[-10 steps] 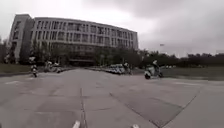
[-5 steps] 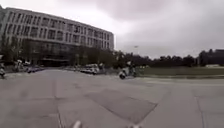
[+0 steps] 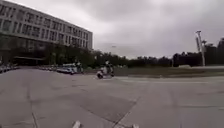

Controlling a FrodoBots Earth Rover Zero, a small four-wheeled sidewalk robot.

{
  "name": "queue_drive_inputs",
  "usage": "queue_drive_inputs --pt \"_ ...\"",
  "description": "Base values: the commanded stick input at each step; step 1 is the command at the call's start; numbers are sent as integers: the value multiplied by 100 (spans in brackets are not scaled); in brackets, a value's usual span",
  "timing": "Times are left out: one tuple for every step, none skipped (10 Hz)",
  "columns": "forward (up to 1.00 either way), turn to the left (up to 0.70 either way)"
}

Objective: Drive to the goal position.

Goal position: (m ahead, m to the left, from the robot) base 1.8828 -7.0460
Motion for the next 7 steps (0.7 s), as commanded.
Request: queue_drive_inputs --pt "0 -70" --pt "0 -70" --pt "0 -70" --pt "0 -70" --pt "0 -70" --pt "0 -70" --pt "0 -70"
